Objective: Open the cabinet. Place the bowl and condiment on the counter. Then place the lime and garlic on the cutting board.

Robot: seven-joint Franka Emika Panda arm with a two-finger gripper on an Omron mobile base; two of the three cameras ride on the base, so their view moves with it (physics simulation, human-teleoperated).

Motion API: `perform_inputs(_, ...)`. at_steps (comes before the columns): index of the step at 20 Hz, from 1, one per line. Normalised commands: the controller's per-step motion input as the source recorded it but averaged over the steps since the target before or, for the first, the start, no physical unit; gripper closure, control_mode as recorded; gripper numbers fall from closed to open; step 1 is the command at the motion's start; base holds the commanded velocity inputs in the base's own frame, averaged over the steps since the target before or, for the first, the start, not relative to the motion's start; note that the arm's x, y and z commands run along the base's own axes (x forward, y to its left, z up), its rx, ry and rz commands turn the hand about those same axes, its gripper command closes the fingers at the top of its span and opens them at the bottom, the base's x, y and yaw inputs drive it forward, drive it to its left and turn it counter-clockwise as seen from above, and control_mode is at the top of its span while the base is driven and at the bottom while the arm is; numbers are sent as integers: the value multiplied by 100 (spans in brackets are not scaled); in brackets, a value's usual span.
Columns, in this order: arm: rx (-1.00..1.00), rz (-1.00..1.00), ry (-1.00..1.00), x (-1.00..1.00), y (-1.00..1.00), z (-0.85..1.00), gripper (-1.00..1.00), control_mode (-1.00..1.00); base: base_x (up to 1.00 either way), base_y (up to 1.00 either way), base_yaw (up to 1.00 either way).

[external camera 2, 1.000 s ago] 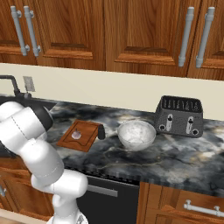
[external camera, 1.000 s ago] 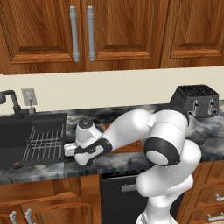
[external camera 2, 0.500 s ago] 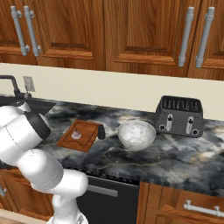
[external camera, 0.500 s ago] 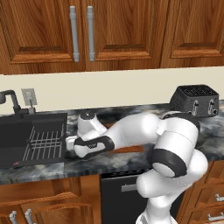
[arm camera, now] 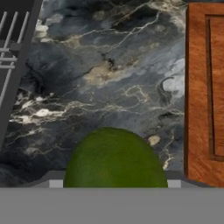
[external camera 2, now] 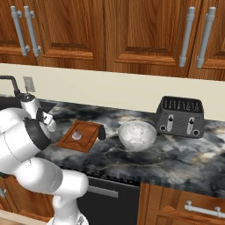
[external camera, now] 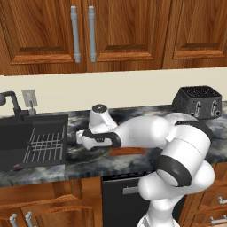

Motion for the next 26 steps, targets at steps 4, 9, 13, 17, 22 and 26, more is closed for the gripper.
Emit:
perform_inputs(4, 0, 0, 0, 29, -38, 16, 100, -100, 0, 0, 0)
perform_inputs(9, -3, 0, 0, 26, -37, 11, 100, -100, 0, 0, 0)
perform_inputs(13, -1, 0, 0, 26, -34, 10, 100, -100, 0, 0, 0)
perform_inputs(17, -1, -1, 0, 24, -29, 3, 100, -100, 0, 0, 0)
perform_inputs(22, -2, 0, -2, 14, -29, 1, 100, -100, 0, 0, 0)
perform_inputs(26, 0, 0, -4, 7, -27, 6, 100, -100, 0, 0, 0)
